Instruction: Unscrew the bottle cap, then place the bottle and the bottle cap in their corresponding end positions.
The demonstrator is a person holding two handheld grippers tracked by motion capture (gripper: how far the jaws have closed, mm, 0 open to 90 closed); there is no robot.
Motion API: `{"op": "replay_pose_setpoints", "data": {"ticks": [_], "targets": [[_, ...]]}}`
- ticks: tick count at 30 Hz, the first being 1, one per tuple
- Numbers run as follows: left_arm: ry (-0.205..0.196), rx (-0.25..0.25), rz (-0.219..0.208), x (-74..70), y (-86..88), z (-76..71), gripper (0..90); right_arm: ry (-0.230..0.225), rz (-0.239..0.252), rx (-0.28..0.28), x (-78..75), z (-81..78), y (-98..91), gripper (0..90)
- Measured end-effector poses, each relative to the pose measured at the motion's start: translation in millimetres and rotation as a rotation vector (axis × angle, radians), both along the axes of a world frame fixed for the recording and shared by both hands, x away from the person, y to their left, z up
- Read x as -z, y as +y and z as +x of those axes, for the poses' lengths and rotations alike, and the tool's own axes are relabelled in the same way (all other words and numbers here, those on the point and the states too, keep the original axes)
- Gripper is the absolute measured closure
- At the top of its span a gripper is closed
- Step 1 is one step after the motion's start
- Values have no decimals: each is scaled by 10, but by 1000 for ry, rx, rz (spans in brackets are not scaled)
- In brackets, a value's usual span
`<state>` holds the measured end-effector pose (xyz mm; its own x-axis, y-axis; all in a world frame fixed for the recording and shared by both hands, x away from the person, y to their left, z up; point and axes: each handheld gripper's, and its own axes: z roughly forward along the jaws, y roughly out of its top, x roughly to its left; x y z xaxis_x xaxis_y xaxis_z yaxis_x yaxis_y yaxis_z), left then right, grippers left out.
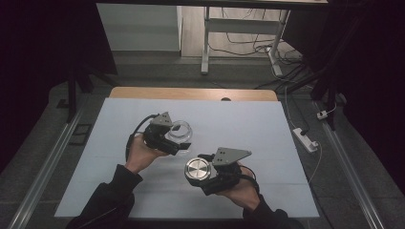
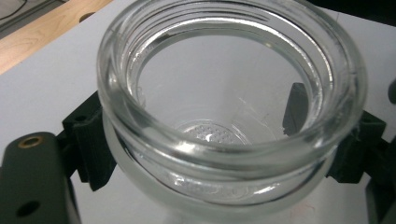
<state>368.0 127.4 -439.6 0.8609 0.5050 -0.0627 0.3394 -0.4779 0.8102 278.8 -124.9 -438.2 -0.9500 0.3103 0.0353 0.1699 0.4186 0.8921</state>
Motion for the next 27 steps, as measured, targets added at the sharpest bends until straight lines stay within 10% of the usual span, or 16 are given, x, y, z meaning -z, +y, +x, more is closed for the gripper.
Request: {"op": "replay_pose_setpoints", "data": {"ticks": [27], "targets": [[-13, -23, 11, 2, -108, 257, 150, 24, -12, -8, 328, -88, 104, 195]]}}
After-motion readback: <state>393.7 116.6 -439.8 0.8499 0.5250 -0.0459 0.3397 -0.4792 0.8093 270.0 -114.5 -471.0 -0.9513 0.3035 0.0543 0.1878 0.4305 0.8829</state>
